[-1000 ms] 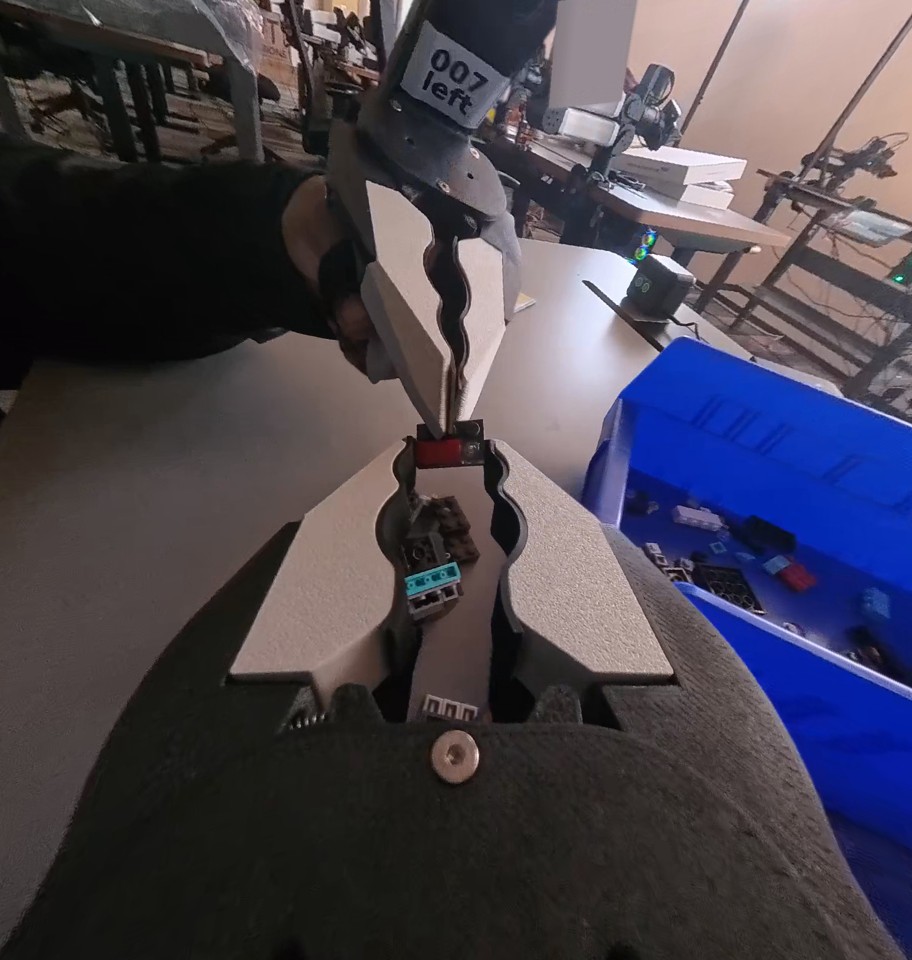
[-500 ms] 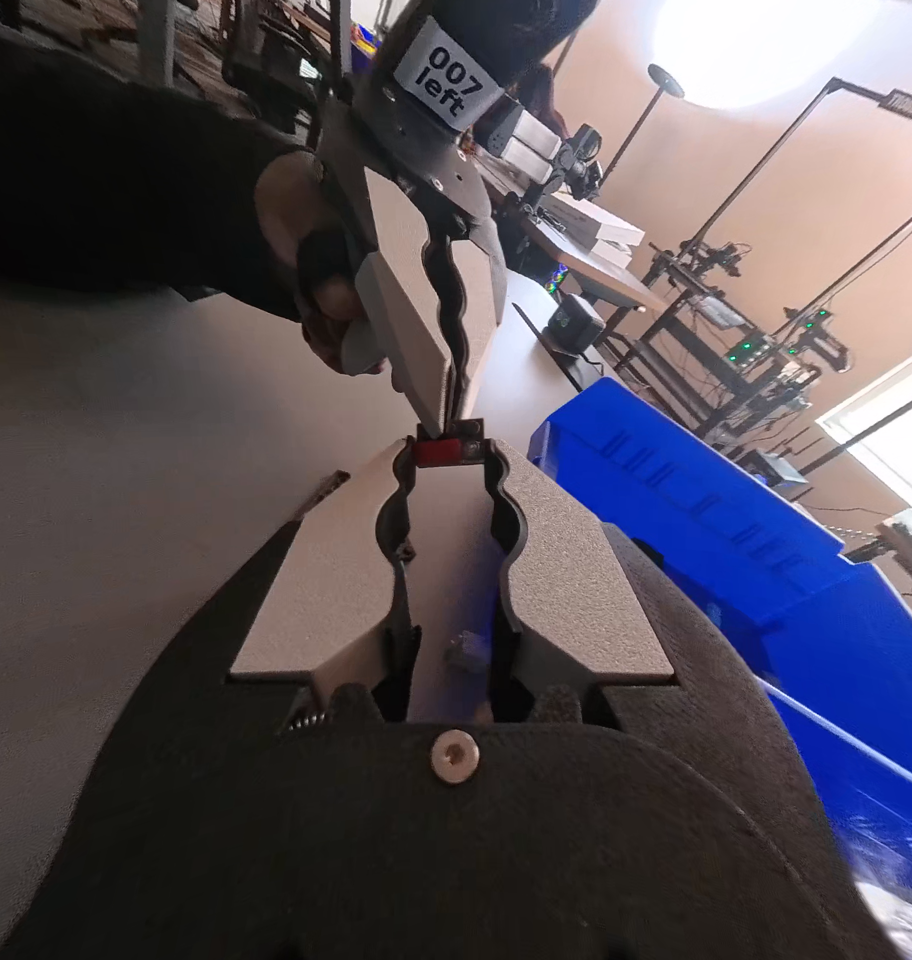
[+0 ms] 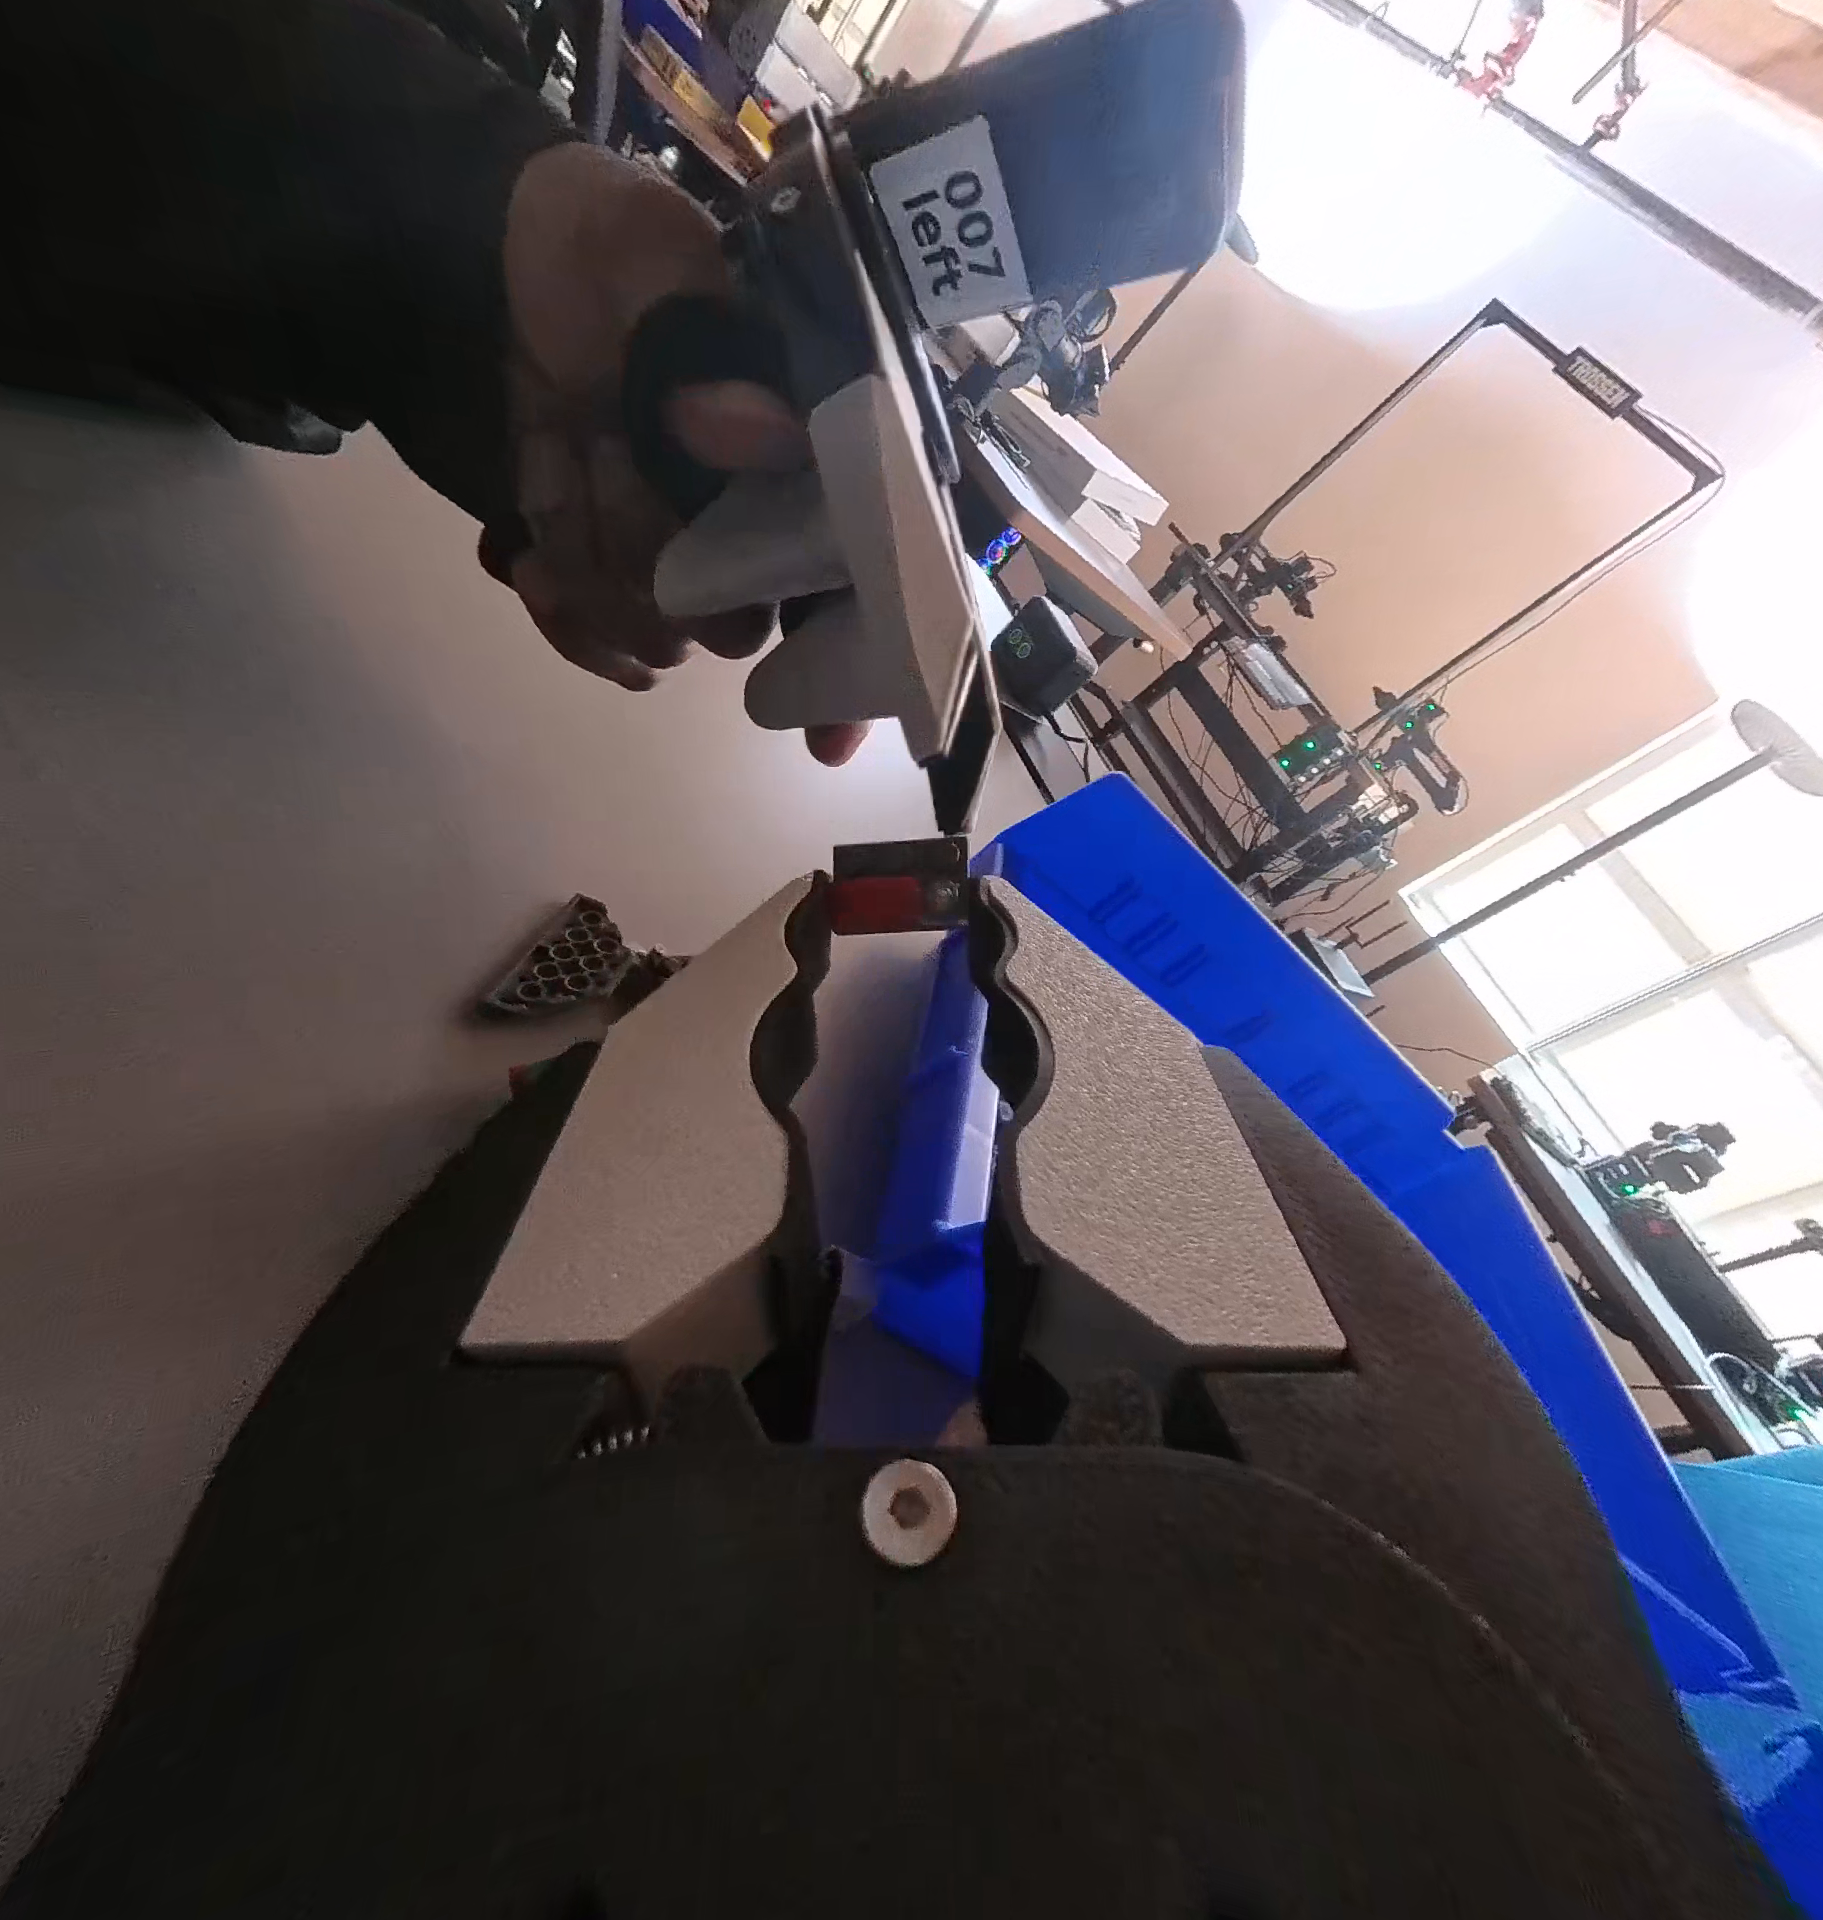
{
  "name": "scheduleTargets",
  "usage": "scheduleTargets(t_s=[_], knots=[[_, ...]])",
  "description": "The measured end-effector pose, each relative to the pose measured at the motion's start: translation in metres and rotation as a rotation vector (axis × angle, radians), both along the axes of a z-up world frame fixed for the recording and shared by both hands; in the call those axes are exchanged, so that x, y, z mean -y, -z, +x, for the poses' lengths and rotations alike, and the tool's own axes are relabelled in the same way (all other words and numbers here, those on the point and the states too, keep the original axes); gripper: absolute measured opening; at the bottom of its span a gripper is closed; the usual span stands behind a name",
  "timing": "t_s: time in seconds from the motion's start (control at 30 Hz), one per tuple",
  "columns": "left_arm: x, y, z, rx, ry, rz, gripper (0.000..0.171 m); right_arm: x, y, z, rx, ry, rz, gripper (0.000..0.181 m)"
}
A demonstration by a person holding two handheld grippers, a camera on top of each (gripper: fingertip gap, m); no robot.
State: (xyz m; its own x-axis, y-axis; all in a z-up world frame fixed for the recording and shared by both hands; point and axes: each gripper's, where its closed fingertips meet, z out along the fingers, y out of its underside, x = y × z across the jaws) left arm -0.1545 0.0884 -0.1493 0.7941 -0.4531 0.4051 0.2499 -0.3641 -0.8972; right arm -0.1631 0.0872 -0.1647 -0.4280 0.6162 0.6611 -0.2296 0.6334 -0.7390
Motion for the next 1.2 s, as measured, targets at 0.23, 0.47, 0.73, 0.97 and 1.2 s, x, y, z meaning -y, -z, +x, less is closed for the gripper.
scheduleTargets(t_s=[0.23,0.47,0.73,0.97,1.2], knots=[[-0.003,0.004,-0.002,0.016,-0.022,-0.019,0.010,0.000,0.003,-0.001,-0.031,0.022,0.061,0.027],[-0.006,0.013,0.005,-0.027,-0.009,-0.048,0.012,0.000,0.005,-0.002,-0.058,0.037,0.109,0.027],[-0.008,0.015,0.006,-0.049,-0.009,-0.035,0.006,0.000,0.007,-0.003,-0.066,0.044,0.127,0.027],[-0.010,0.017,0.004,-0.236,-0.035,0.006,0.003,-0.002,0.007,-0.004,-0.060,0.053,0.128,0.027],[-0.011,0.012,0.000,-0.233,-0.054,0.031,0.003,-0.004,0.001,-0.004,-0.043,0.055,0.057,0.027]])
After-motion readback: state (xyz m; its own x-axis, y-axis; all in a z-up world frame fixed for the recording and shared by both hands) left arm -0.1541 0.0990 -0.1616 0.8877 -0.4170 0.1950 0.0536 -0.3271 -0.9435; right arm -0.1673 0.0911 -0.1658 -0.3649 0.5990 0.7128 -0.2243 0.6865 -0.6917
